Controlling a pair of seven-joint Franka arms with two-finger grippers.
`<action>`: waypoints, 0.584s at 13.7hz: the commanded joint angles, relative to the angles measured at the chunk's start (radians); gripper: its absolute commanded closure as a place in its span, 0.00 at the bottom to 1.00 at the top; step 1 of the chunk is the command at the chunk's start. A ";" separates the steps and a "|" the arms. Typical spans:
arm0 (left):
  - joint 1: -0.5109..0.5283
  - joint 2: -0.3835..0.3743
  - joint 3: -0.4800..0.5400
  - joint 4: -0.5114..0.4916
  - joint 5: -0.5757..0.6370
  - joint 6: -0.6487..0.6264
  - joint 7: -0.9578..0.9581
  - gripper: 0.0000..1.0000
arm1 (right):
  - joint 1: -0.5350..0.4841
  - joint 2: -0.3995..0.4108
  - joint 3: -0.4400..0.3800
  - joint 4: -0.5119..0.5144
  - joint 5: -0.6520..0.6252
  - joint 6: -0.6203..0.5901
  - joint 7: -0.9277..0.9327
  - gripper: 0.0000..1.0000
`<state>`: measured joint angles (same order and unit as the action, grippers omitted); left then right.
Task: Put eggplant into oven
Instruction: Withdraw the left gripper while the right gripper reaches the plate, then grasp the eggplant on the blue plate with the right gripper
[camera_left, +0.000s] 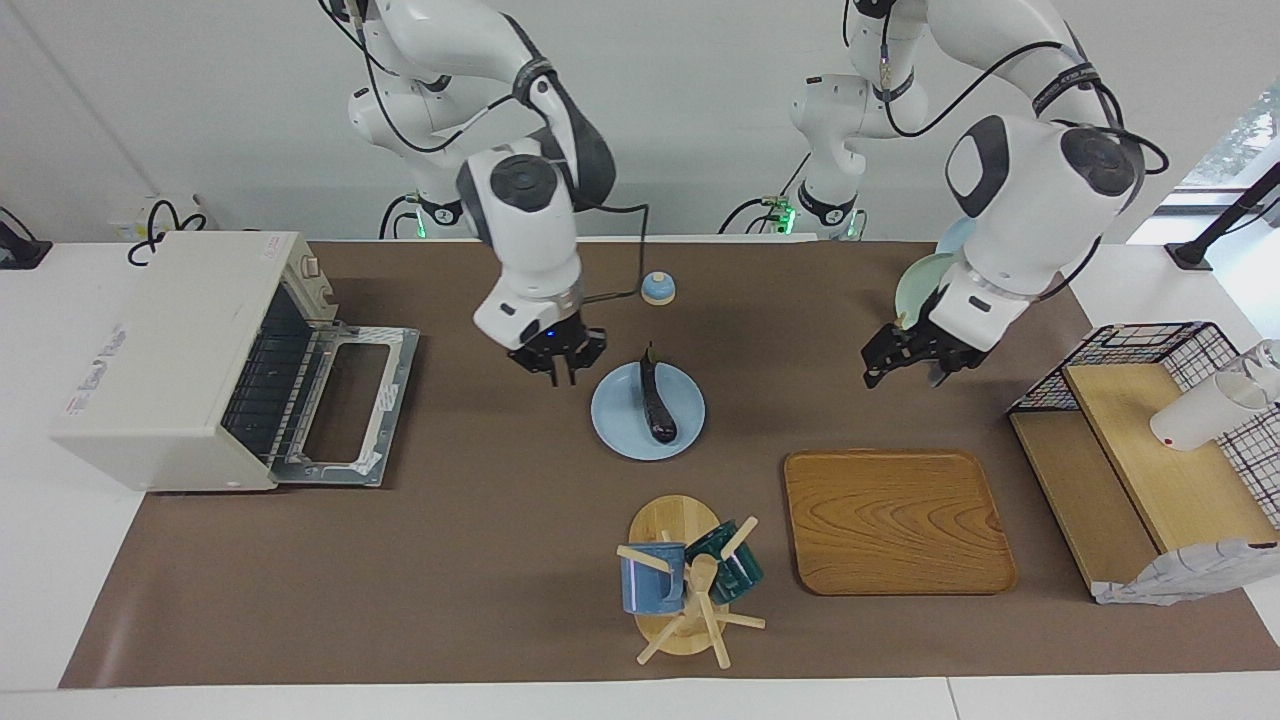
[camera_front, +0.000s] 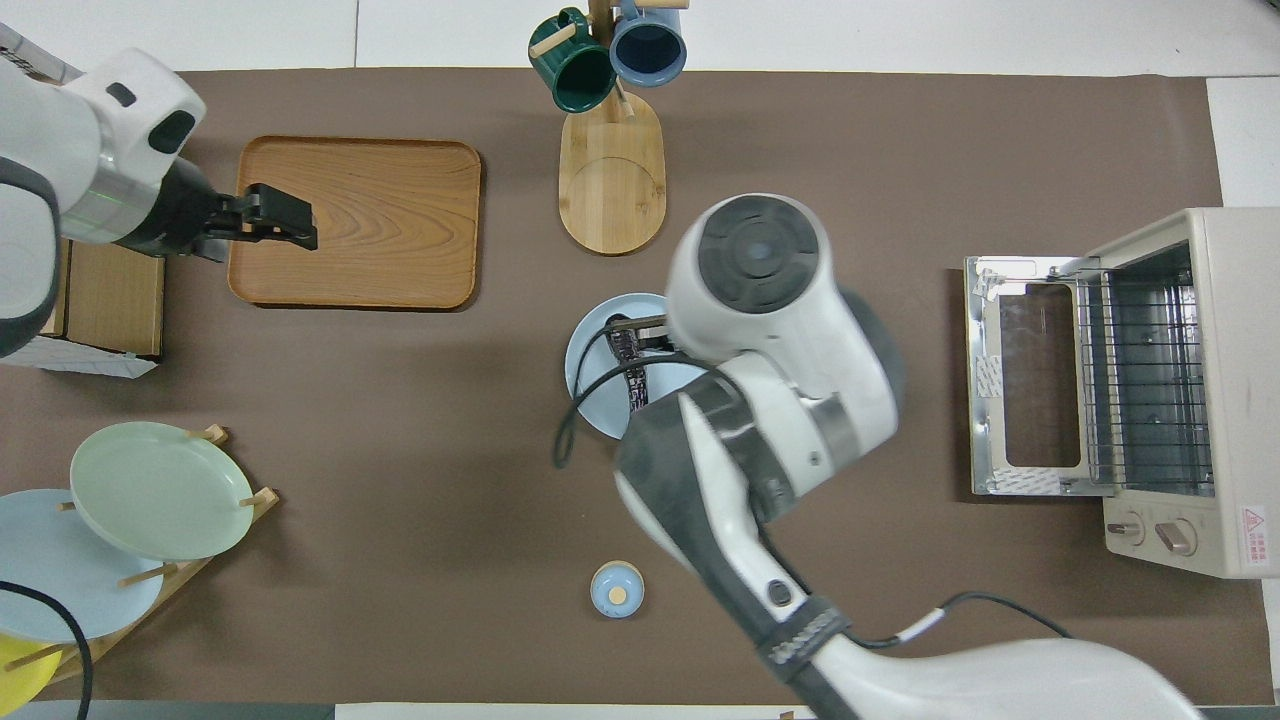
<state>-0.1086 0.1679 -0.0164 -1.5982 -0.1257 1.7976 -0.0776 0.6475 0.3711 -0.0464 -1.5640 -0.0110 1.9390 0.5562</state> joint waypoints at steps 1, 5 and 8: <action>0.015 -0.065 -0.010 -0.023 0.054 -0.082 0.053 0.00 | 0.075 0.205 -0.001 0.225 -0.031 -0.011 0.085 0.69; 0.013 -0.174 -0.010 -0.115 0.115 -0.144 0.062 0.00 | 0.100 0.256 -0.001 0.187 -0.040 0.150 0.123 0.58; 0.013 -0.222 -0.010 -0.173 0.118 -0.139 0.064 0.00 | 0.136 0.258 -0.001 0.088 -0.070 0.242 0.123 0.58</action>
<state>-0.0943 0.0019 -0.0257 -1.7023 -0.0299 1.6519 -0.0300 0.7614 0.6376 -0.0494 -1.4221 -0.0469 2.1300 0.6701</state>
